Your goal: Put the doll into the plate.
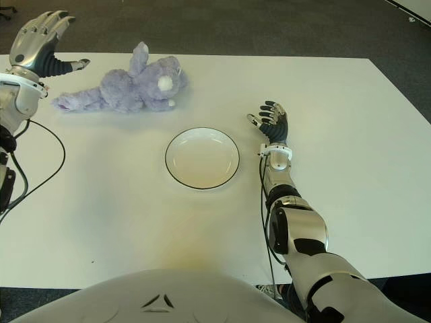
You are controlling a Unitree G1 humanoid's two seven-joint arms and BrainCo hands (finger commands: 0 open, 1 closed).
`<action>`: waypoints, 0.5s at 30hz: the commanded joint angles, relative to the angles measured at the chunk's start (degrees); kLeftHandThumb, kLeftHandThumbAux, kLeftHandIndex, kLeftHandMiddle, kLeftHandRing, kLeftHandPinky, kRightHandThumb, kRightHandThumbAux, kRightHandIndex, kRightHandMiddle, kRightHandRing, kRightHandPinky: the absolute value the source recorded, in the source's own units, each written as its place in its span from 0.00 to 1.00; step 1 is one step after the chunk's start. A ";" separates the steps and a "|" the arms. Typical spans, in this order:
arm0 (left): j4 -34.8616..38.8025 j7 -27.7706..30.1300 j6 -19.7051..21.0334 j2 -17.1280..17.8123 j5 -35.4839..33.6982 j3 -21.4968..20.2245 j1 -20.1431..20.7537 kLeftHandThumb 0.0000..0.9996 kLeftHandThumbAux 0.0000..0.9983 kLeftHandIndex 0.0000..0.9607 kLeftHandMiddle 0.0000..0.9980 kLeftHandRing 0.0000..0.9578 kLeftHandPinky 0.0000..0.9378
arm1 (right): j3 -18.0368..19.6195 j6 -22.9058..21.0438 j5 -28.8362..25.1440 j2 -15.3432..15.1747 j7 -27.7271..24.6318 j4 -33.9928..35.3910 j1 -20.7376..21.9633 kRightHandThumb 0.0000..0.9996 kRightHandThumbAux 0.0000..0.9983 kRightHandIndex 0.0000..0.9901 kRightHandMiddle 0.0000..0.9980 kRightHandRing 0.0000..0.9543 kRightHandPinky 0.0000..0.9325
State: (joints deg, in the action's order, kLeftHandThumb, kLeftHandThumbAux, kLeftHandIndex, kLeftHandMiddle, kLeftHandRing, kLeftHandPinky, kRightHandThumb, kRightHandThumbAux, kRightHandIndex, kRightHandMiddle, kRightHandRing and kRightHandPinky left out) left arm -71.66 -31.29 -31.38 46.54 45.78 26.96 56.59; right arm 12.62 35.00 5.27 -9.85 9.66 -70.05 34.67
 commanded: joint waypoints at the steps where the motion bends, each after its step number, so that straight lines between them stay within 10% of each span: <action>1: -2.84 2.41 0.73 0.16 5.32 5.53 -0.25 0.00 0.52 0.00 0.00 0.00 0.00 | -0.05 -8.55 -0.21 5.85 -0.80 -7.97 -11.34 0.19 0.84 0.24 0.32 0.35 0.35; 15: -5.46 10.75 2.36 -0.37 7.68 11.11 -2.48 0.09 0.57 0.05 0.00 0.00 0.00 | -0.01 -8.58 -0.14 5.86 -0.45 -7.95 -10.90 0.21 0.84 0.25 0.32 0.35 0.35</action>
State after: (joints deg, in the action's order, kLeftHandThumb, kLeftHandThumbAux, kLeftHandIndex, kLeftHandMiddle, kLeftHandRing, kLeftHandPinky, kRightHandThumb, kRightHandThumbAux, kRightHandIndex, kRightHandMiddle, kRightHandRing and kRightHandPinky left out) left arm -75.47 -23.97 -30.86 46.91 50.77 35.27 56.66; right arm 12.72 34.98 5.23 -9.81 9.51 -70.05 34.71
